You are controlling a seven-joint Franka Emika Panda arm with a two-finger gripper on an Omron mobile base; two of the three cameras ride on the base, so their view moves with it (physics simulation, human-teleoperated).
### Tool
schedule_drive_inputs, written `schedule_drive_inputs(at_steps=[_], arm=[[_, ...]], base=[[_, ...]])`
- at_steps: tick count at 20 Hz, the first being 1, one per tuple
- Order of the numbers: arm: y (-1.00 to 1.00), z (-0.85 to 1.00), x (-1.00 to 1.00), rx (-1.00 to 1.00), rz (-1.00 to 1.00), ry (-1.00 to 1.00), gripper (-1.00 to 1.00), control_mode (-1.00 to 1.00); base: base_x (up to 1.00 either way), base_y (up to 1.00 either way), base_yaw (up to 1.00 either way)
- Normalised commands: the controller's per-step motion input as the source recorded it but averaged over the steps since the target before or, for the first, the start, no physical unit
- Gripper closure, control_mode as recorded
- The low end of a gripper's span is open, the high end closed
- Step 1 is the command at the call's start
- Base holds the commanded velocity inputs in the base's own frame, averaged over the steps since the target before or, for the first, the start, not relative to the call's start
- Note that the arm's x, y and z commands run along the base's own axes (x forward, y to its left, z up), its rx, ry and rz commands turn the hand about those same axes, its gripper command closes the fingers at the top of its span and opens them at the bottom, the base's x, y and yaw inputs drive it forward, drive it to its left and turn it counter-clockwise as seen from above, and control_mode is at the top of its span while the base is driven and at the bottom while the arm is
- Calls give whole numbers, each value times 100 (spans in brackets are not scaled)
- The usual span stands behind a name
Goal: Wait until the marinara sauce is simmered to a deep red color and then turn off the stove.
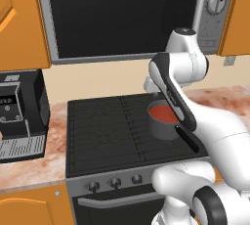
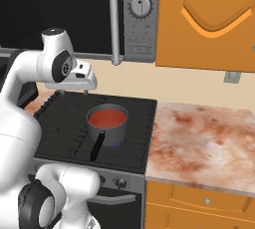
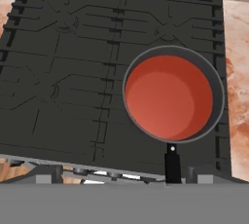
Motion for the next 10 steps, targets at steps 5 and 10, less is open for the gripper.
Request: schedule_drive_inputs(at_steps=[5, 10], arm=[[0, 0, -43, 0, -3, 0, -100, -100], [0, 0, -42, 0, -4, 0, -100, -100]], base=[[0, 0, 0], [0, 0, 0]])
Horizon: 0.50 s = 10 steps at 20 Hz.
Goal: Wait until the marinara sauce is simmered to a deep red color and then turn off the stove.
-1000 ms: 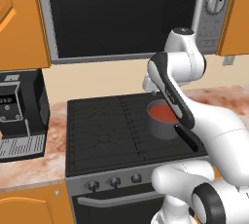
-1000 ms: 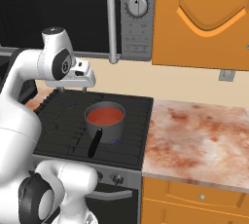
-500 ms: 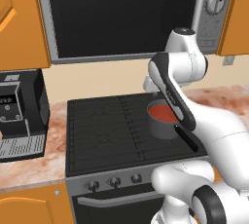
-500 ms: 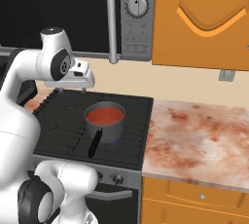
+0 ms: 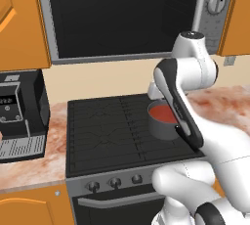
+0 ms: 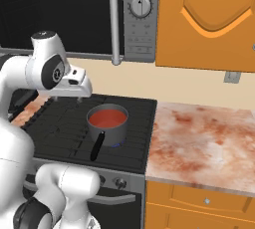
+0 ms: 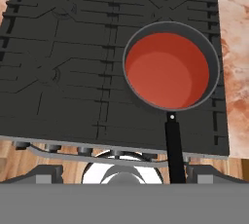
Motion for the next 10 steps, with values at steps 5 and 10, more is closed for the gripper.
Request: schedule_drive_inputs(at_steps=[5, 10], arm=[[0, 0, -25, 0, -6, 0, -100, -100], [0, 0, -12, 0, -4, 0, -100, -100]], base=[[0, 0, 0], [0, 0, 0]])
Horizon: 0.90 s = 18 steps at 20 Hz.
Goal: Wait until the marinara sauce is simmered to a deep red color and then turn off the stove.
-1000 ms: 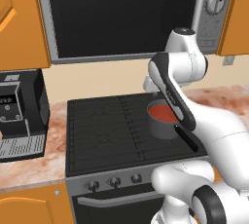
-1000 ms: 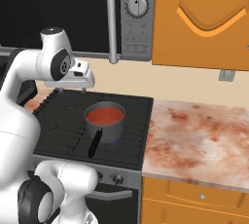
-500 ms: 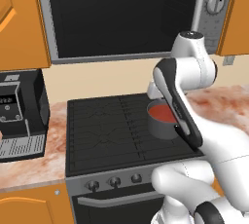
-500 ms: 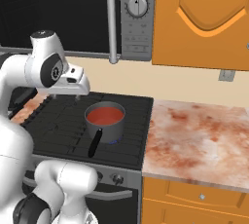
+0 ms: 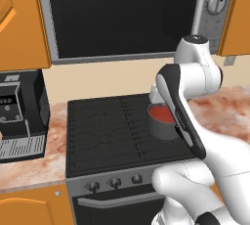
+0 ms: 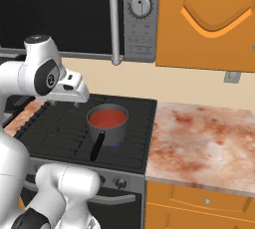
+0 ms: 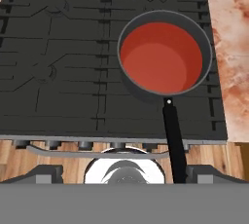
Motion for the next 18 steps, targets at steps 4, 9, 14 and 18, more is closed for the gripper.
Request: schedule_drive_inputs(at_steps=[4, 9, 14, 18], arm=[[0, 0, 0, 0, 0, 0, -100, -100], [-19, -11, -6, 4, -3, 0, -100, -100], [-31, -8, -15, 7, -8, 0, -100, -100], [-33, -5, -18, 8, -9, 0, -100, -100]], base=[[0, 0, 0], [0, 0, 0], [0, 0, 0], [0, 0, 0]])
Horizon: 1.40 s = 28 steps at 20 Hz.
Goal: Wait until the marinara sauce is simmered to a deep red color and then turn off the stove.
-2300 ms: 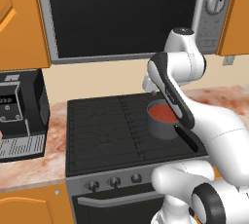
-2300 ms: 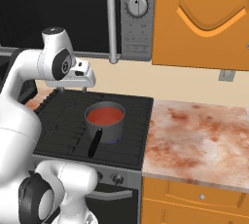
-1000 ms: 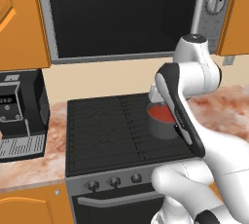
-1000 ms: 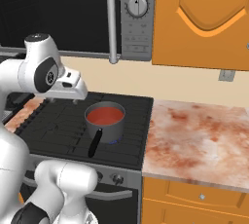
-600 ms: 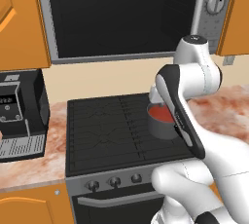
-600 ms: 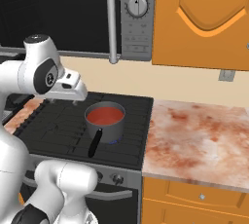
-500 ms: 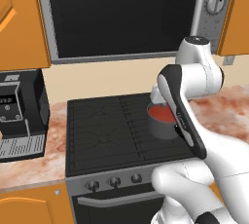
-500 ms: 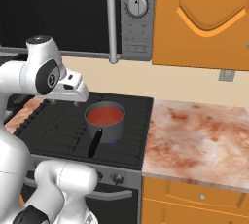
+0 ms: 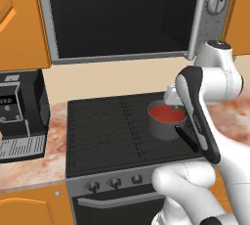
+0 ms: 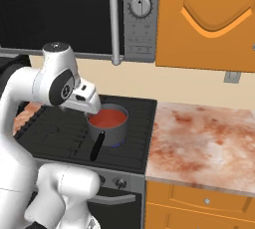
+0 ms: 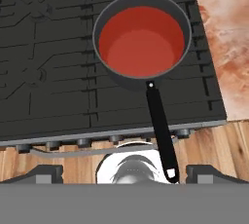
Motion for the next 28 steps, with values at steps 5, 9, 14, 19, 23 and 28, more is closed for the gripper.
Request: schedule_drive_inputs(at_steps=[5, 9, 14, 19, 23, 28], arm=[[-41, -9, -28, 7, -9, -1, -100, -100], [-52, -11, -36, 10, -9, -5, -100, -100], [-47, -10, -39, 7, -8, -13, -100, -100], [-31, -8, -48, 4, -4, -23, -100, -100], [-8, -12, -49, 0, -1, -23, -100, -100], [-3, -16, -38, 0, 0, -18, -100, -100]], base=[[0, 0, 0], [0, 0, 0], [0, 0, 0], [0, 0, 0], [0, 0, 0], [0, 0, 0]])
